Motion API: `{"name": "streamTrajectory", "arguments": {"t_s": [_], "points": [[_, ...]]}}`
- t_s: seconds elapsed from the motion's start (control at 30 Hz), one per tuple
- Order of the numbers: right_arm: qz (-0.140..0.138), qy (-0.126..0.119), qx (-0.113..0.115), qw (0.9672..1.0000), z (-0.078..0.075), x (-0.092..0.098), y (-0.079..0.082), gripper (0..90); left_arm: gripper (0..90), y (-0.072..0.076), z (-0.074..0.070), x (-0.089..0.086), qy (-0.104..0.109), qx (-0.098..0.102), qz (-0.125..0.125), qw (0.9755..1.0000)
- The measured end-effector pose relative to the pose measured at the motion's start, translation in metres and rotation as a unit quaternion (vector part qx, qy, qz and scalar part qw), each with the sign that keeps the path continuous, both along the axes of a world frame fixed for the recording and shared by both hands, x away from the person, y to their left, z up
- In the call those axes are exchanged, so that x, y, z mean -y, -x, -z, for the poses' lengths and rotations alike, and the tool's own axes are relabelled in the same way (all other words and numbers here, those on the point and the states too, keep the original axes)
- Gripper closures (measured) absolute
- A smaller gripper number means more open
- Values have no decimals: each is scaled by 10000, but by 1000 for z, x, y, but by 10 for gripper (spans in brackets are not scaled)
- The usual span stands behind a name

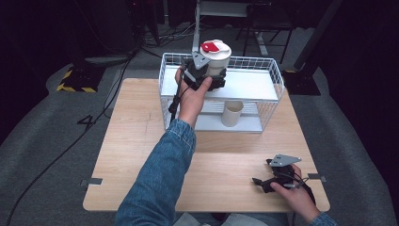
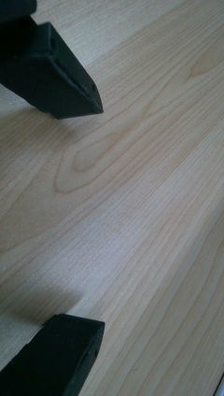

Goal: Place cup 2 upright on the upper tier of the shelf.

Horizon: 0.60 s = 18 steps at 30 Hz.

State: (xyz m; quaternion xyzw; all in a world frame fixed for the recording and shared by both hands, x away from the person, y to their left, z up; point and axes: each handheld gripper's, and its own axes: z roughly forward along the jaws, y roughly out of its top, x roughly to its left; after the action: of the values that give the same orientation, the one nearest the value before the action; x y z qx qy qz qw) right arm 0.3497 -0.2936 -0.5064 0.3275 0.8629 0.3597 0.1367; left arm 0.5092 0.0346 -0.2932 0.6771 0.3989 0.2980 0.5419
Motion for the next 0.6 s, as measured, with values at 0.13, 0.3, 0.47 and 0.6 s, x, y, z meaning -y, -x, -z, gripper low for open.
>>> {"name": "streamTrajectory", "arguments": {"t_s": [0.13,0.3,0.47,0.6], "points": [[0,1,2,10000,0,0,0,0,52,5,-1,-5,-39,0,-3,10000],[0,-1,4,10000,0,0,0,0,63,14,-5,-11,-83,49,9,10000],[10,7,4,10000,0,0,1,0,67,27,-10,-20,-142,80,103,9998],[9,6,3,10000,0,0,1,0,69,41,-15,-26,-182,151,158,9996]]}}
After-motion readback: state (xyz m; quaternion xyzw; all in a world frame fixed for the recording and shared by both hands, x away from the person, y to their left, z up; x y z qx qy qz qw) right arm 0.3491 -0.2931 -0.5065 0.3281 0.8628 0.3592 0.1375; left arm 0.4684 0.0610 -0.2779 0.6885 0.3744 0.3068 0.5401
